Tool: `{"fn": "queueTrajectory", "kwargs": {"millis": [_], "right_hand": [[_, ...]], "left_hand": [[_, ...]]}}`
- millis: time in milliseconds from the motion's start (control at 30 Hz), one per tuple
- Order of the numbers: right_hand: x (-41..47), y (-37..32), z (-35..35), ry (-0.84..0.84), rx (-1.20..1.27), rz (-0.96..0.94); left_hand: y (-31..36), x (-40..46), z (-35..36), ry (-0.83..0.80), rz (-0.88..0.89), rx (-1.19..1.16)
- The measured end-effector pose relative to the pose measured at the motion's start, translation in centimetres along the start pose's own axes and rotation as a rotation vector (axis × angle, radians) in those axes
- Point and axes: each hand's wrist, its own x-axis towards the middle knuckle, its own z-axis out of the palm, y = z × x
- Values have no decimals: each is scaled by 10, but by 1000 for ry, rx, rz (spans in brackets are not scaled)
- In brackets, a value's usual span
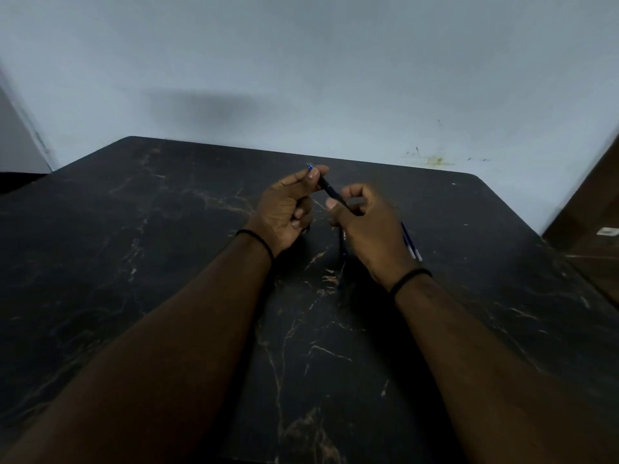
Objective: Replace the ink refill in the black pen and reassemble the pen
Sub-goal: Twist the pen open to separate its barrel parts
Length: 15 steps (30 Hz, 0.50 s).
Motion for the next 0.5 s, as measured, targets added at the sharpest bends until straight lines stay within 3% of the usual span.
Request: {"fn": "queueTrajectory", "kwargs": {"millis": [500], "right_hand": [[1,-1,-2,9,-49,23]], "left_hand": [[-1,0,1,31,-15,38]]}}
